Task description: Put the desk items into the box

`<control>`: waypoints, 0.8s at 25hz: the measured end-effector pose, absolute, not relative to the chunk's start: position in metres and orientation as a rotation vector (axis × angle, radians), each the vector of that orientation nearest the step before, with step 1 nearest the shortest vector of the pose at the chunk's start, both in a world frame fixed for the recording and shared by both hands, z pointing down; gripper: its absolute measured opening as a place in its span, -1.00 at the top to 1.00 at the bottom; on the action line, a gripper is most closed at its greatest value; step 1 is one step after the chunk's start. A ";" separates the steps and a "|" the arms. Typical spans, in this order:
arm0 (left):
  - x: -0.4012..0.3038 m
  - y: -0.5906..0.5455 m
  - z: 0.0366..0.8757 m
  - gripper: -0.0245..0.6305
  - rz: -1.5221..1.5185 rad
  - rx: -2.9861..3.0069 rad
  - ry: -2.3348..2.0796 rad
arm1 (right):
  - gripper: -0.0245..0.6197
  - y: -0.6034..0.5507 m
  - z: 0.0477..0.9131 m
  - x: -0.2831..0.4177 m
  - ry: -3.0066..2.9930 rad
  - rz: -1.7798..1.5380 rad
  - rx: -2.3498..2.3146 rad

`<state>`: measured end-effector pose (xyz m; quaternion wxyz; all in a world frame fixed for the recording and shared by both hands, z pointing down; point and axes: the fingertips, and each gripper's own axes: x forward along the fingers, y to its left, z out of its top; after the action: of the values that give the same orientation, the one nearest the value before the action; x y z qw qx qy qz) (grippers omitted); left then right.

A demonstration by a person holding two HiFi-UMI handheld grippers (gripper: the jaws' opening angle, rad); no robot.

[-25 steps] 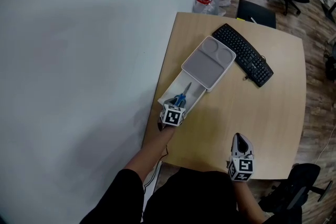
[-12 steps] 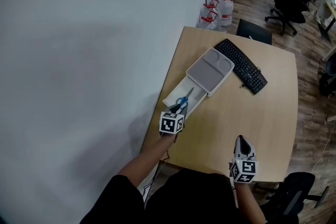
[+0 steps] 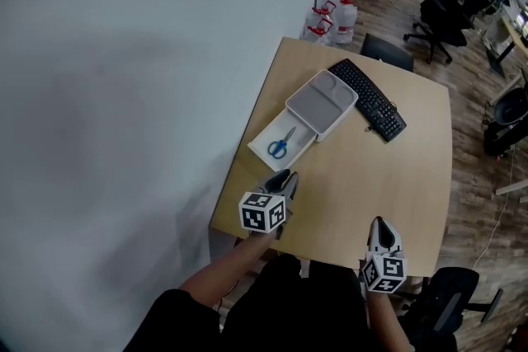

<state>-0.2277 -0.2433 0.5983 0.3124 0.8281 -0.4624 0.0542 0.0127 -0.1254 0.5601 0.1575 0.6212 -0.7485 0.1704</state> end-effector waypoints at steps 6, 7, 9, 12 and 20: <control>-0.214 -0.190 0.552 0.85 -0.063 2.155 -1.227 | 0.74 -0.121 0.527 0.023 -2.200 0.483 1.850; -0.207 -0.181 0.545 0.85 -0.071 2.167 -1.233 | 0.74 -0.118 0.522 0.028 -2.209 0.483 1.854; -0.190 -0.164 0.532 0.86 -0.067 2.215 -1.248 | 0.74 -0.111 0.513 0.038 -2.230 0.477 1.848; -0.157 -0.136 0.512 0.88 -0.034 2.322 -1.276 | 0.74 -0.093 0.496 0.057 -2.271 0.441 1.834; -0.054 -0.051 0.482 0.88 0.058 2.442 -1.281 | 0.74 -0.019 0.466 0.122 -2.324 0.361 1.822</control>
<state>-0.0544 -0.0513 0.4822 0.1907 0.8691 -0.4559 0.0208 0.1216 -0.0187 0.4664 0.0834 0.6102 -0.7785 0.1209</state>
